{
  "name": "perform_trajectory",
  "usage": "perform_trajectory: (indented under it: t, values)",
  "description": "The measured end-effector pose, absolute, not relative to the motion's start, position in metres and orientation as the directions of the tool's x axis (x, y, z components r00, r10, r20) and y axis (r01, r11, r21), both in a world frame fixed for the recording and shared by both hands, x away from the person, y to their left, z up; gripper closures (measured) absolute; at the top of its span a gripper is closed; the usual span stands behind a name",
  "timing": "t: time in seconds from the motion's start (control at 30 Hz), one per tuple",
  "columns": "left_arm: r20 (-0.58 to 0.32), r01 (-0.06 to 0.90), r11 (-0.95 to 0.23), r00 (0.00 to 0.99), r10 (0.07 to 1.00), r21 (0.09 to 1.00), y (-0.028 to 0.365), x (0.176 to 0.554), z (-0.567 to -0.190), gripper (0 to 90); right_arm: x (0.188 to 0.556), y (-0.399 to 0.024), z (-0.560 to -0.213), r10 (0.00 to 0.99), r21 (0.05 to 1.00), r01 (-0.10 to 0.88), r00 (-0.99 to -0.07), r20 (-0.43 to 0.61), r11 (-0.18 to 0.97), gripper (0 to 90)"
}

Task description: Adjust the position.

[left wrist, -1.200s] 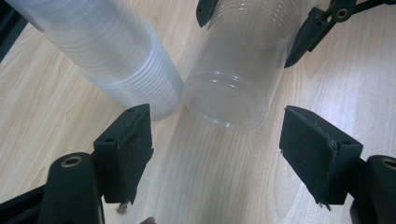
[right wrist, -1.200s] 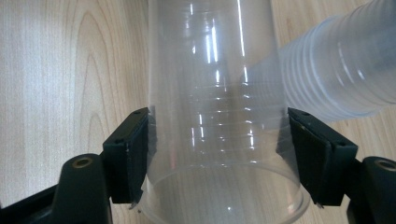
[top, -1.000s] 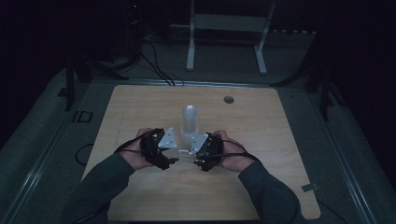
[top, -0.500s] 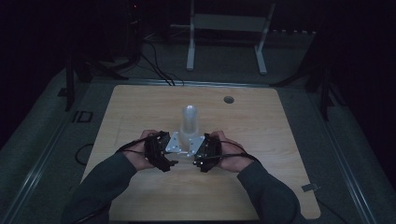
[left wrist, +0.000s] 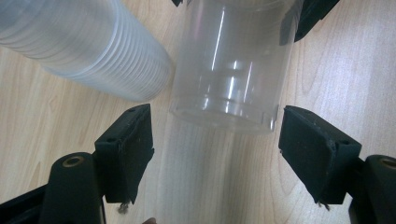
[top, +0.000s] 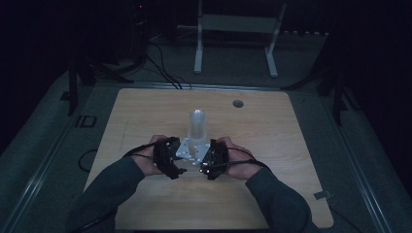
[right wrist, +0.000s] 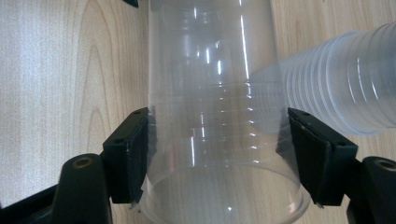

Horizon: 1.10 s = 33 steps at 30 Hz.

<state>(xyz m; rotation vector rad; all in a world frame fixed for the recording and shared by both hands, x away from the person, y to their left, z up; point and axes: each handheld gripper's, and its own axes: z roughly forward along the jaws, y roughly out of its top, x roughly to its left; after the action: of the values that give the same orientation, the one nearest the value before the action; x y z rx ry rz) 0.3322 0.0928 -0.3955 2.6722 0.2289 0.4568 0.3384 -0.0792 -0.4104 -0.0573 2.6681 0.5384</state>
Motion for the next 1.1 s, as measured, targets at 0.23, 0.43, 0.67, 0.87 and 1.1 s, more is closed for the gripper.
perform_trajectory:
  t: [0.23,0.43,0.67,0.87,1.1]
  values:
    - [0.253,0.094,-0.890,0.941,0.226,0.446,0.0906,0.3349,-0.3977,29.0,0.3341,-0.0761,-0.4111,0.083,0.395,-0.084,-0.918,-0.388,0.915,28.2]
    - [0.222,0.099,-0.884,0.950,0.221,0.457,0.0912,0.3371,-0.3991,33.5,0.3361,-0.0770,-0.4092,0.026,0.364,-0.140,-0.909,-0.416,0.921,28.3]
    - [0.201,0.105,-0.882,0.955,0.219,0.460,0.0914,0.3381,-0.4005,38.0,0.3362,-0.0769,-0.4092,0.013,0.359,-0.154,-0.907,-0.421,0.920,28.3]
    - [0.204,0.104,-0.879,0.954,0.221,0.465,0.0923,0.3377,-0.4011,40.7,0.3356,-0.0762,-0.4102,0.009,0.354,-0.158,-0.905,-0.425,0.922,28.0]
    - [0.209,0.105,-0.880,0.952,0.223,0.463,0.0934,0.3374,-0.4020,41.2,0.3355,-0.0778,-0.4101,0.027,0.368,-0.148,-0.903,-0.430,0.918,20.2]
